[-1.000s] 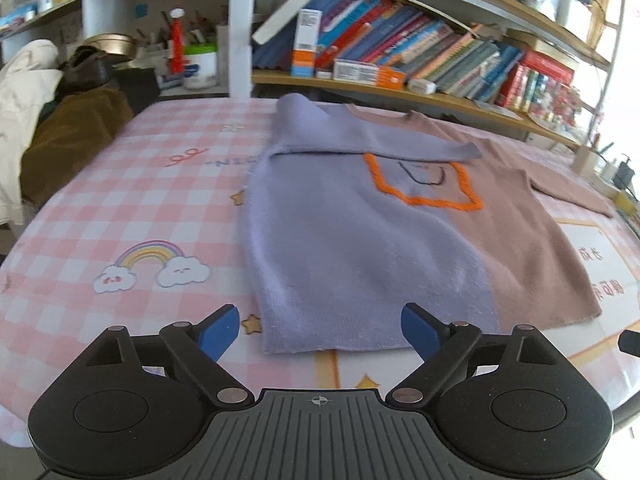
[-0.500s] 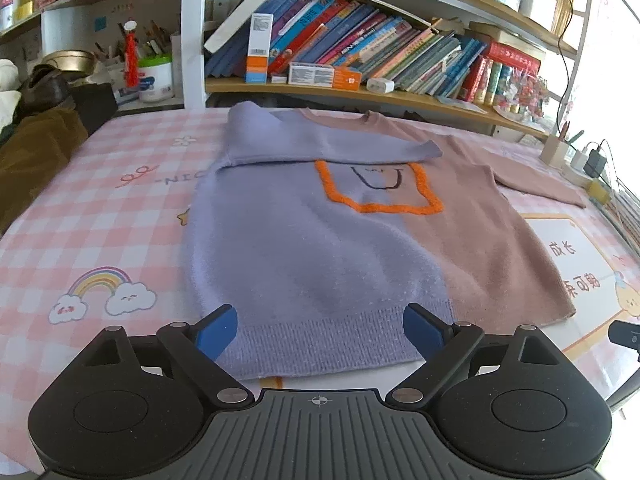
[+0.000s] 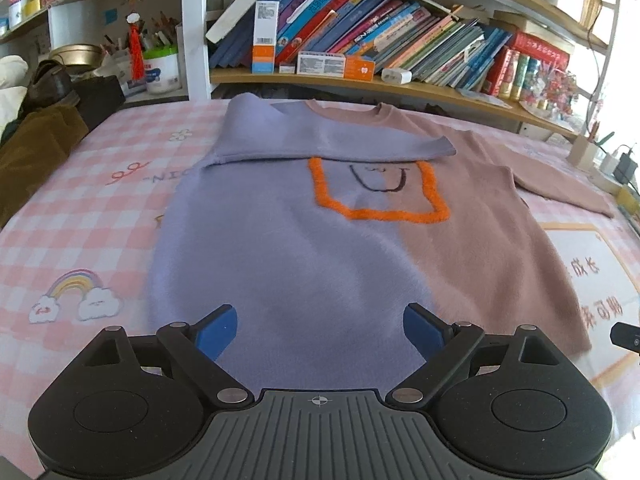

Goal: Fold clothes
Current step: 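Open both tools and move the right tool to the pink sleeve cuff, then close the right tool on the pink sleeve cuff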

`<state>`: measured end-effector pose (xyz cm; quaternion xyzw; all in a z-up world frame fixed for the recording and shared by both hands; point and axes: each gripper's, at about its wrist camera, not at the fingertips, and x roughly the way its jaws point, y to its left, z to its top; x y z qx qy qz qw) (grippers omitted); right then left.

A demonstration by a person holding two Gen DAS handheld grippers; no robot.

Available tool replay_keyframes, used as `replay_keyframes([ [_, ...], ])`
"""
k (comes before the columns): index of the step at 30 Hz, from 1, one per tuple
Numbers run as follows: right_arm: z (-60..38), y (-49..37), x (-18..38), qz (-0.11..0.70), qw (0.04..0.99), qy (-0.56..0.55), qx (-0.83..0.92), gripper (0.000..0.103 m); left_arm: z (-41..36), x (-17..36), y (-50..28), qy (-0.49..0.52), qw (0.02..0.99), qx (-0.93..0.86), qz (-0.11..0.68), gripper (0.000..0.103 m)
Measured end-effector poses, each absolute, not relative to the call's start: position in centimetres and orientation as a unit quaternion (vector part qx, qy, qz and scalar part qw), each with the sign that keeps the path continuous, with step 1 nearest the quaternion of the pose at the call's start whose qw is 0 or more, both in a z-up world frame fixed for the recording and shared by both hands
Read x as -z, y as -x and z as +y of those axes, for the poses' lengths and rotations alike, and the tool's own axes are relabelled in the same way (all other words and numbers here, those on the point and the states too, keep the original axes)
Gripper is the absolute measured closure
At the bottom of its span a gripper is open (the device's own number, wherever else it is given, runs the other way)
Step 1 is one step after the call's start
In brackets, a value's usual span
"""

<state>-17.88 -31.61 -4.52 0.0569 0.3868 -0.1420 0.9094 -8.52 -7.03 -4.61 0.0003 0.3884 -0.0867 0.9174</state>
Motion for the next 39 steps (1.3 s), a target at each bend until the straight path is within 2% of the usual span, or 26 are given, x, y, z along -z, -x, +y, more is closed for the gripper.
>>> replay_keyframes([
  [11, -45.3, 12.2, 5.4, 0.387, 0.907, -0.115, 0.123, 0.008, -16.5, 4.4, 6.8, 0.006, 0.912, 0.073, 0.404, 0.01],
  [24, -55.0, 6.2, 7.1, 0.392, 0.906, -0.131, 0.089, 0.008, -20.7, 4.2, 8.9, 0.012, 0.91, 0.012, 0.414, 0.01],
  [27, -56.4, 4.7, 7.6, 0.395, 0.903, -0.141, 0.09, 0.017, -20.9, 4.0, 9.3, 0.009, 0.909, -0.004, 0.417, 0.01],
  [29, -57.2, 3.7, 7.8, 0.397, 0.902, -0.145, 0.094, 0.038, -20.7, 3.9, 9.5, 0.012, 0.907, -0.019, 0.42, 0.01],
  [35, -59.6, 1.2, 8.0, 0.384, 0.901, -0.166, 0.115, 0.051, -19.8, 4.1, 10.1, 0.027, 0.901, -0.058, 0.428, 0.01],
  [39, -60.5, 0.1, 8.2, 0.369, 0.903, -0.187, 0.111, 0.054, -19.5, 4.0, 10.5, 0.029, 0.898, -0.075, 0.433, 0.01],
])
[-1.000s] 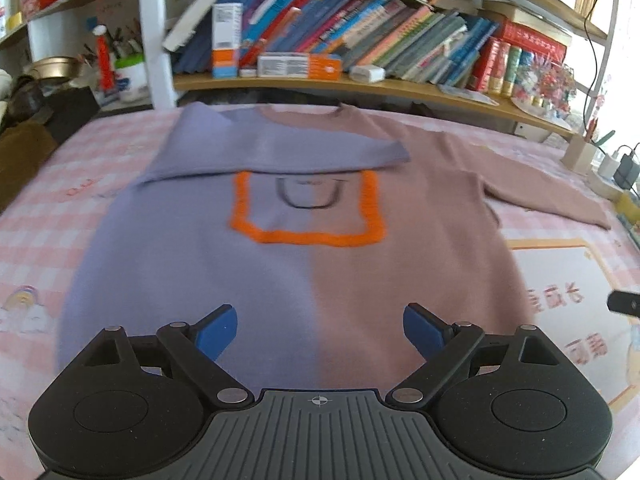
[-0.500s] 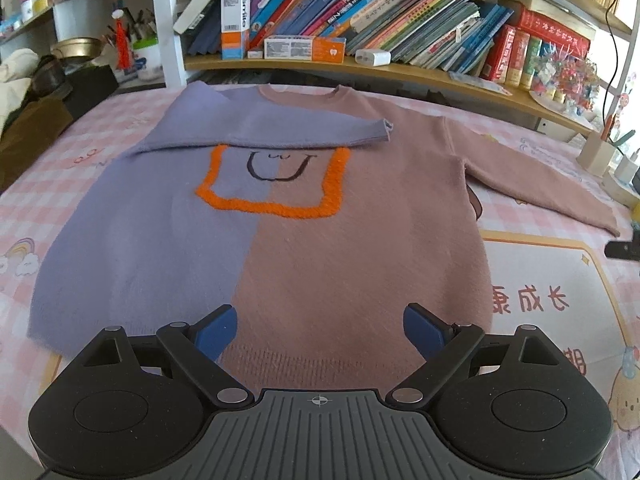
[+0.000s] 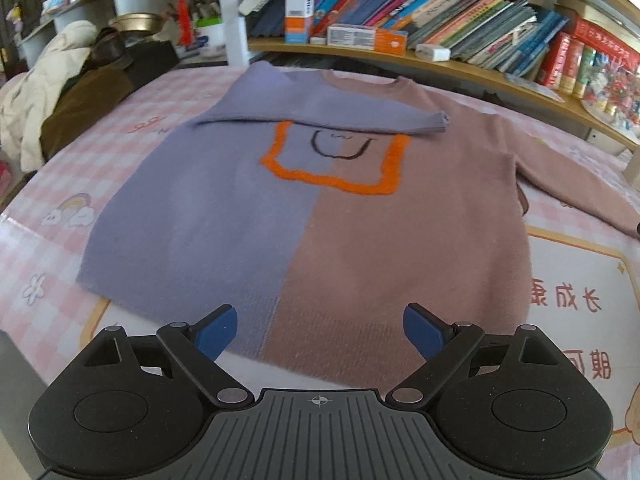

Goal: Fold clothes
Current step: 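Close the right tool on the pink sleeve cuff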

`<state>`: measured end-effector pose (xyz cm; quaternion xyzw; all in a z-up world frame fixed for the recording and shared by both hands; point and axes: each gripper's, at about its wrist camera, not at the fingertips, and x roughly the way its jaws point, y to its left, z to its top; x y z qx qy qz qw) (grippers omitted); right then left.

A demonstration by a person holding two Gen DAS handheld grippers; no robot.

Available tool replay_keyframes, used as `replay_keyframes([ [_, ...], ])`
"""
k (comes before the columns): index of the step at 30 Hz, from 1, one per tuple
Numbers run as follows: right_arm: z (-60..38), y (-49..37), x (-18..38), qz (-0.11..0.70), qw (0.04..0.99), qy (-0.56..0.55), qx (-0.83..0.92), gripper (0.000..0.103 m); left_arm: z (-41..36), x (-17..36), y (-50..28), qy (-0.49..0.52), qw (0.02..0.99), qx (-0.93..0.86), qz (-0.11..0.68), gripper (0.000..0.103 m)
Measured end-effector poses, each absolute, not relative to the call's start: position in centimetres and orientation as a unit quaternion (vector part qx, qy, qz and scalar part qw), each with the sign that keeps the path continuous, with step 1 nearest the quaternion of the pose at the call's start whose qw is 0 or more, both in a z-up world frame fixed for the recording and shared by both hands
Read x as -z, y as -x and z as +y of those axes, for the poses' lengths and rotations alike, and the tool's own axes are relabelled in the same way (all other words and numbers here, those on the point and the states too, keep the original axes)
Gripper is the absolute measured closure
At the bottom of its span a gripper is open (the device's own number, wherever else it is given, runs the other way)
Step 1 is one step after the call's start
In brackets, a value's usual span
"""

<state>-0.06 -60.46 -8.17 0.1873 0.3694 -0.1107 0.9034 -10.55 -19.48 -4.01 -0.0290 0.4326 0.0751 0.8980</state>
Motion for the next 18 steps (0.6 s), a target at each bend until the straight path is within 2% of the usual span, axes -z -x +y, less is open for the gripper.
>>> replay_keyframes([
  [9, -58.3, -1.3, 8.6, 0.363, 0.888, -0.282, 0.011, 0.055, -19.4, 3.7, 10.7, 0.026, 0.896, -0.087, 0.435, 0.01],
  [18, -61.4, -1.6, 8.5, 0.351, 0.889, -0.282, 0.083, 0.06, -18.9, 3.7, 10.8, 0.032, 0.895, -0.097, 0.433, 0.01],
])
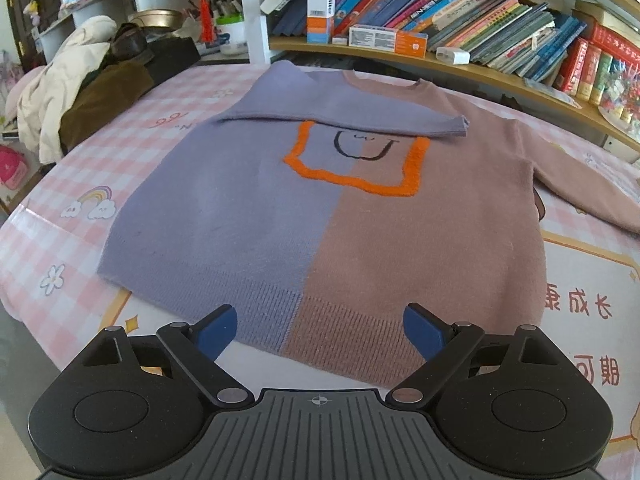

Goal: Fold clothes
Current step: 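Close the right tool on the pink sleeve cuff, then lift the pink sleeve with the right tool and fold it across the chest over the lavender sleeve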

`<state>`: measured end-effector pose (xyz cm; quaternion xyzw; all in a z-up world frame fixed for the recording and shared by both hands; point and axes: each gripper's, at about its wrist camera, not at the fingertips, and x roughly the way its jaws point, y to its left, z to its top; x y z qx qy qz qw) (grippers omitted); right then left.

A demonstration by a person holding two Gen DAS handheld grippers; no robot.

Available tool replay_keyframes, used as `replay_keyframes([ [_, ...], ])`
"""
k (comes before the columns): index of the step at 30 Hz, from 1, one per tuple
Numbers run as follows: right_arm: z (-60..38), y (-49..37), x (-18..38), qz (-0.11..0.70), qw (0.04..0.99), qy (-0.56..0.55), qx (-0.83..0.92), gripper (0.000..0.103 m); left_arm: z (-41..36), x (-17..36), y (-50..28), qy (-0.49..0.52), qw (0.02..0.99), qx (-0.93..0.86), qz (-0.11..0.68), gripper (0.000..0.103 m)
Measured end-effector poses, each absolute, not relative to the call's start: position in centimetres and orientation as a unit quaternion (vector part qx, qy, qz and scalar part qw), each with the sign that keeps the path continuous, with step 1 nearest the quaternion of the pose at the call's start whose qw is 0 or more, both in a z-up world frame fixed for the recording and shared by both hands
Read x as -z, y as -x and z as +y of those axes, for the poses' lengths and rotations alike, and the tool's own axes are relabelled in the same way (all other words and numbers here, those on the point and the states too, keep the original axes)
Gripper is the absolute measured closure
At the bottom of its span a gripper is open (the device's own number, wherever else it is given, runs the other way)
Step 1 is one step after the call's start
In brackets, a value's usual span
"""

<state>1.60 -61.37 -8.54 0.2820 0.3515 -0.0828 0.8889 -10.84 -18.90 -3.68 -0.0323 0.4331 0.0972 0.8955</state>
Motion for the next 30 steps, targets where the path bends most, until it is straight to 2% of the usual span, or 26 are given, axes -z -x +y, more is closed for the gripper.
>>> replay_keyframes([
  [3, -62.4, -1.6, 8.6, 0.355, 0.884, -0.29, 0.095, 0.07, -19.1, 3.8, 10.7, 0.032, 0.897, -0.093, 0.432, 0.01],
  [8, -63.1, -1.6, 9.1, 0.362, 0.875, -0.307, 0.098, 0.097, -19.3, 3.7, 10.7, 0.03, 0.899, -0.087, 0.429, 0.01],
  [15, -62.4, -1.5, 7.9, 0.338, 0.885, -0.308, 0.084, 0.098, -18.7, 3.5, 10.7, 0.034, 0.903, -0.09, 0.419, 0.01],
  [30, -56.2, -2.9, 1.1, 0.279, 0.918, -0.28, 0.017, 0.098, -15.8, 3.0, 10.5, 0.05, 0.923, -0.036, 0.381, 0.01],
])
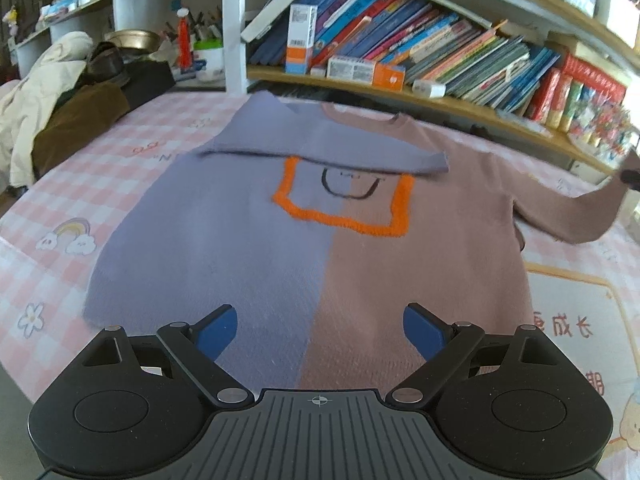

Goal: Fold clothes
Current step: 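Lift the pink sleeve with the right tool and fold it across the chest over the lavender sleeve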

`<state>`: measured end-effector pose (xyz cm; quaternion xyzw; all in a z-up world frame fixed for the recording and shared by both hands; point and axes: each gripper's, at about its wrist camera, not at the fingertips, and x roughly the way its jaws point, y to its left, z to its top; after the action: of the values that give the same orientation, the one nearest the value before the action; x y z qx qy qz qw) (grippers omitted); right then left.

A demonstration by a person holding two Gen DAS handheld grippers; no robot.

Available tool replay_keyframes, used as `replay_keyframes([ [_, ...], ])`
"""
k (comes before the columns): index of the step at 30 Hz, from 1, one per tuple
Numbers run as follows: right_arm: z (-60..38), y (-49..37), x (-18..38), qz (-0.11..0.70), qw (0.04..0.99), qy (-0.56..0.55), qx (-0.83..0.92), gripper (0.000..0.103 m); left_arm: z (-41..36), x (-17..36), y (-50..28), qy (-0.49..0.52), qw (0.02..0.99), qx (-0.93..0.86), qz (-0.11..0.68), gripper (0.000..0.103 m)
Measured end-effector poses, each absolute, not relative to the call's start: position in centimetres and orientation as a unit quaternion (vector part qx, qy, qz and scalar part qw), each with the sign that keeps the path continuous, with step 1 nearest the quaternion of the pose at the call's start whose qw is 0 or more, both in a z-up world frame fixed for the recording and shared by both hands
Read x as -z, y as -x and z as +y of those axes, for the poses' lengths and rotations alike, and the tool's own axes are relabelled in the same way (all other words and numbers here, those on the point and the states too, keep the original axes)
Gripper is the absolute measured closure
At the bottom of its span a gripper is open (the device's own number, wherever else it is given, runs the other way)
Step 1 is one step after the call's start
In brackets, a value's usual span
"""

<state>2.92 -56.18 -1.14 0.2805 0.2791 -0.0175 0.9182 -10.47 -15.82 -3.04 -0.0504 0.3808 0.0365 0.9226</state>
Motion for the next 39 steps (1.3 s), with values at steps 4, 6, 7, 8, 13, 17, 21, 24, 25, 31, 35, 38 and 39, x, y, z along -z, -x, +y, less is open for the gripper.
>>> replay_keyframes([
  [4, -52.7, -3.6, -0.9, 0.266, 0.926, -0.269, 0.0, 0.098, -13.9, 2.5, 10.4, 0.046, 0.933, -0.005, 0.357, 0.01],
  [6, -50.6, -4.0, -1.9, 0.261, 0.929, -0.261, -0.007, 0.098, -12.4, 2.1, 10.2, 0.044, 0.937, 0.008, 0.347, 0.01],
  [7, -49.4, -4.1, -2.5, 0.259, 0.931, -0.259, -0.012, 0.098, -11.7, 1.8, 10.1, 0.044, 0.939, 0.014, 0.341, 0.01],
  [8, -48.1, -4.4, -3.0, 0.256, 0.932, -0.254, -0.017, 0.098, -10.9, 1.6, 10.1, 0.044, 0.941, 0.018, 0.335, 0.01],
  [13, -41.6, -5.8, -4.8, 0.247, 0.94, -0.233, -0.039, 0.098, -6.6, 1.1, 9.8, 0.049, 0.948, 0.035, 0.311, 0.01],
  [17, -36.1, -7.3, -5.6, 0.245, 0.944, -0.215, -0.056, 0.098, -3.2, 1.0, 9.3, 0.051, 0.951, 0.041, 0.301, 0.01],
  [21, -31.1, -9.0, -6.0, 0.242, 0.946, -0.207, -0.068, 0.098, 0.0, 0.7, 9.0, 0.053, 0.954, 0.036, 0.293, 0.01],
  [24, -27.6, -10.2, -6.1, 0.24, 0.947, -0.2, -0.074, 0.098, 2.0, 0.6, 8.8, 0.054, 0.955, 0.034, 0.291, 0.01],
  [25, -26.4, -10.6, -6.1, 0.24, 0.948, -0.197, -0.075, 0.098, 2.5, 0.6, 8.7, 0.054, 0.954, 0.035, 0.291, 0.01],
  [31, -20.5, -13.0, -5.3, 0.25, 0.947, -0.181, -0.089, 0.098, 4.4, 0.8, 8.6, 0.043, 0.953, 0.044, 0.296, 0.01],
  [35, -17.9, -14.3, -3.9, 0.274, 0.942, -0.172, -0.092, 0.098, 5.6, 0.9, 8.7, 0.044, 0.953, 0.037, 0.297, 0.01],
  [38, -16.8, -14.9, -2.8, 0.294, 0.938, -0.16, -0.092, 0.098, 6.5, 1.1, 8.7, 0.05, 0.952, 0.028, 0.3, 0.01],
  [39, -16.6, -15.1, -2.4, 0.301, 0.936, -0.158, -0.09, 0.098, 6.7, 1.1, 8.7, 0.053, 0.952, 0.025, 0.301, 0.01],
])
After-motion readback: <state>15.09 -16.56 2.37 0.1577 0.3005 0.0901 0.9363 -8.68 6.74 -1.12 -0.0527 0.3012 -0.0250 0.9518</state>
